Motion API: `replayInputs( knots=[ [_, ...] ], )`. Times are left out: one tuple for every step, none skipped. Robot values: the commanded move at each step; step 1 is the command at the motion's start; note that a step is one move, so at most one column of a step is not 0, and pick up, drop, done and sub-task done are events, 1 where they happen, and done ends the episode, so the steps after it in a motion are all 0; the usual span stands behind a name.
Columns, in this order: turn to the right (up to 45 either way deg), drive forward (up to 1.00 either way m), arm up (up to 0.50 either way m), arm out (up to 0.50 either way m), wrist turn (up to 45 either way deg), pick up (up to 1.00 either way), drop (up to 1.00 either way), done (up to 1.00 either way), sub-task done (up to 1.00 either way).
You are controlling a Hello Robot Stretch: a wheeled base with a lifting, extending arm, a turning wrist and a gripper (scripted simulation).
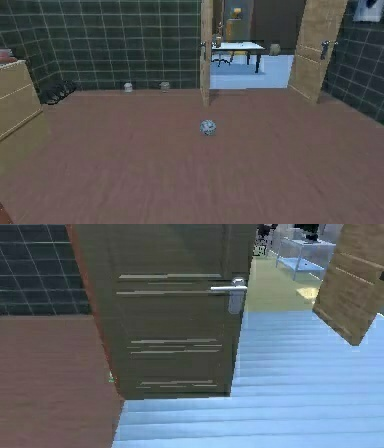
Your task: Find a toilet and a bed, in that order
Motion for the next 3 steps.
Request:
replayInputs(
  knots=[
    [-21.0, 0.0, 0.0, 0.0, 0.0, 0.0, 0.0, 0.0, 0.0],
    [0.0, 0.85, 0.0, 0.0, 0.0, 0.0, 0.0, 0.0, 0.0],
    [-45.0, 0.0, 0.0, 0.0, 0.0, 0.0, 0.0, 0.0, 0.0]
  ],
)
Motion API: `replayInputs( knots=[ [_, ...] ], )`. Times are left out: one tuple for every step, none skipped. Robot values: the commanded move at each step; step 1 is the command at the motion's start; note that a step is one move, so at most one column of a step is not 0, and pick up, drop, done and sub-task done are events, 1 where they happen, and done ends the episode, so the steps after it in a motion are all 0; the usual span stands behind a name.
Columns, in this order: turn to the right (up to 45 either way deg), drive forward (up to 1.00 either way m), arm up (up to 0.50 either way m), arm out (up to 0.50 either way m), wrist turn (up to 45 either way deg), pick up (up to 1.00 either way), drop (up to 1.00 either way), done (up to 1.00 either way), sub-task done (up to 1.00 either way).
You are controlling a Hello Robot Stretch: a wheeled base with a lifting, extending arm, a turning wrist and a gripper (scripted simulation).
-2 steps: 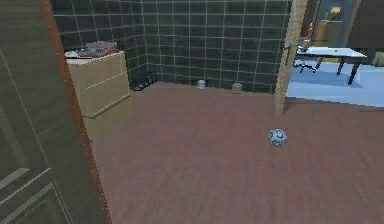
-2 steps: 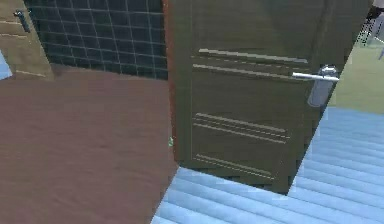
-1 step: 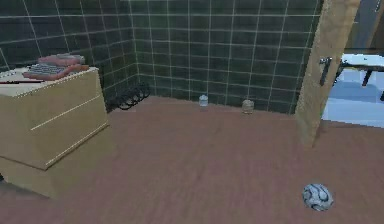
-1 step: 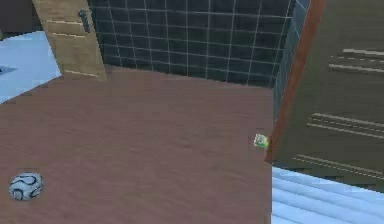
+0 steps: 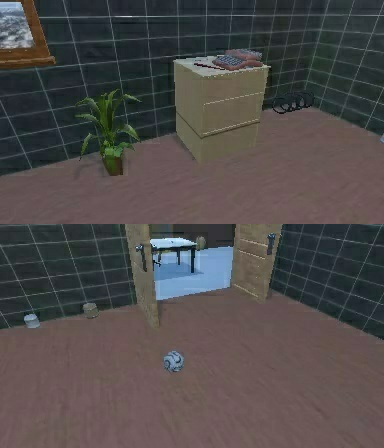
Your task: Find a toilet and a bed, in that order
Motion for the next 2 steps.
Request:
replayInputs(
  knots=[
    [-12.0, 0.0, 0.0, 0.0, 0.0, 0.0, 0.0, 0.0, 0.0],
    [0.0, 0.9, 0.0, 0.0, 0.0, 0.0, 0.0, 0.0, 0.0]
  ],
)
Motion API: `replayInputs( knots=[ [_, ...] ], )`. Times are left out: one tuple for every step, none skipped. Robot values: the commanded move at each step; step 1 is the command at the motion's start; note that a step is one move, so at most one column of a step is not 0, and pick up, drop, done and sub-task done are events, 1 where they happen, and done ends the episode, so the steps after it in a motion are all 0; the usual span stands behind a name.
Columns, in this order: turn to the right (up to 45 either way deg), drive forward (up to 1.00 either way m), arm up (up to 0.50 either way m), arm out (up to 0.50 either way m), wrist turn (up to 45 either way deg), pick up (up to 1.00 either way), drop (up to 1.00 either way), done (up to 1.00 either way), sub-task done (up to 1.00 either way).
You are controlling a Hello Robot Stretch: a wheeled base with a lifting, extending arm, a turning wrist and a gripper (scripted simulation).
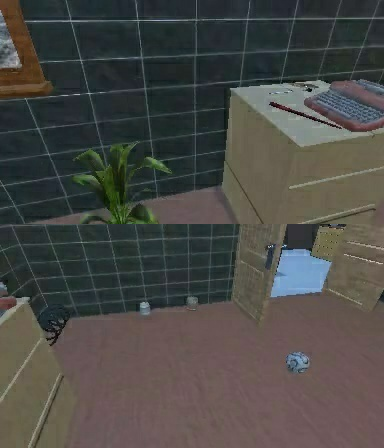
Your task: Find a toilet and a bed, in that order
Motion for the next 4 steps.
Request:
replayInputs(
  knots=[
    [-45.0, 0.0, 0.0, 0.0, 0.0, 0.0, 0.0, 0.0, 0.0],
    [-12.0, 0.0, 0.0, 0.0, 0.0, 0.0, 0.0, 0.0, 0.0],
    [0.0, 0.45, 0.0, 0.0, 0.0, 0.0, 0.0, 0.0, 0.0],
    [-45.0, 0.0, 0.0, 0.0, 0.0, 0.0, 0.0, 0.0, 0.0]
  ],
)
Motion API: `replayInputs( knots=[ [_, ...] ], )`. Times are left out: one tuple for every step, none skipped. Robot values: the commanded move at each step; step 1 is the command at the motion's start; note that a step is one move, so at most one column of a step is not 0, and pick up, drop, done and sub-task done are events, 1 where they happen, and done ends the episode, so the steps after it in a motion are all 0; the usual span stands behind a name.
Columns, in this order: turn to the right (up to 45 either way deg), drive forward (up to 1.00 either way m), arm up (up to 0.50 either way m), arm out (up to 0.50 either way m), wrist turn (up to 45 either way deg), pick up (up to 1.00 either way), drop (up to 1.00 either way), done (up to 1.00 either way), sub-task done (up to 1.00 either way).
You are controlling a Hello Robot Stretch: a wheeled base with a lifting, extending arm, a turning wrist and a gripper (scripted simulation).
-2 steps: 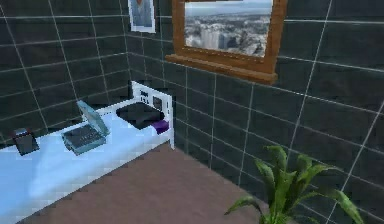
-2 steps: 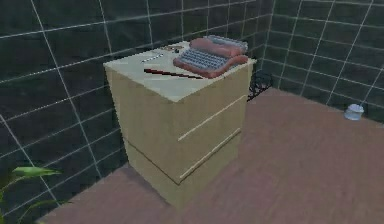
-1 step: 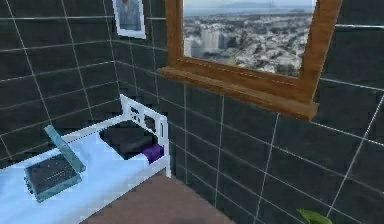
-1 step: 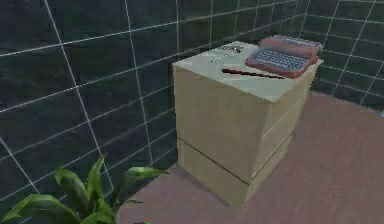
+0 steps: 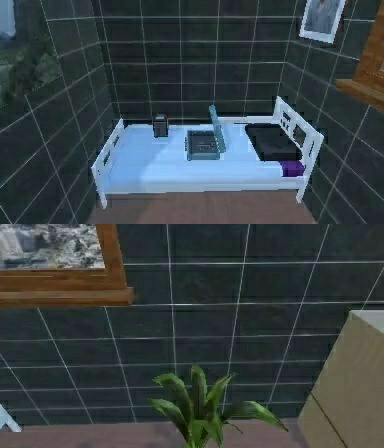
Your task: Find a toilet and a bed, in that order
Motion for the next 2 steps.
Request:
replayInputs(
  knots=[
    [-30.0, 0.0, 0.0, 0.0, 0.0, 0.0, 0.0, 0.0, 0.0],
    [0.0, 0.5, 0.0, 0.0, 0.0, 0.0, 0.0, 0.0, 0.0]
  ],
)
